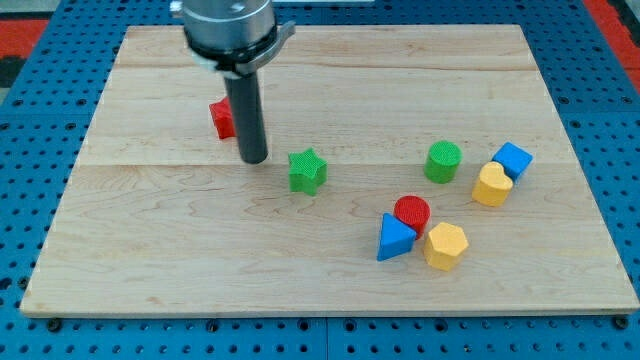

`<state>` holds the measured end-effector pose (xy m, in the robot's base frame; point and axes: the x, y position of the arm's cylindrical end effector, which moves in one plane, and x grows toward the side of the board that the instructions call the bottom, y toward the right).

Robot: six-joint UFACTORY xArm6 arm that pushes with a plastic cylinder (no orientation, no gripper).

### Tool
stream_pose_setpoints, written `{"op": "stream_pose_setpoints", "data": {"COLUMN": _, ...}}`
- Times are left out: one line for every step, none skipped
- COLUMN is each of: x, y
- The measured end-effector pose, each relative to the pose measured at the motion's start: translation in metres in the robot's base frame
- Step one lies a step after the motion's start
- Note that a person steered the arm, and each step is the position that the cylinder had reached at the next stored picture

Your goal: Slide the green star to the top left of the green circle

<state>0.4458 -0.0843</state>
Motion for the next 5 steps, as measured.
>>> {"op": "stream_pose_setpoints", "data": {"x": 0.024, "y": 0.046}}
{"op": "stream_pose_setpoints", "data": {"x": 0.026, "y": 0.119}}
{"op": "stream_pose_setpoints", "data": {"x": 0.024, "y": 0.158}}
{"op": "stream_pose_setpoints", "data": {"x": 0.007, "y": 0.152}}
{"op": "stream_pose_setpoints", "data": {"x": 0.008, "y": 0.189}}
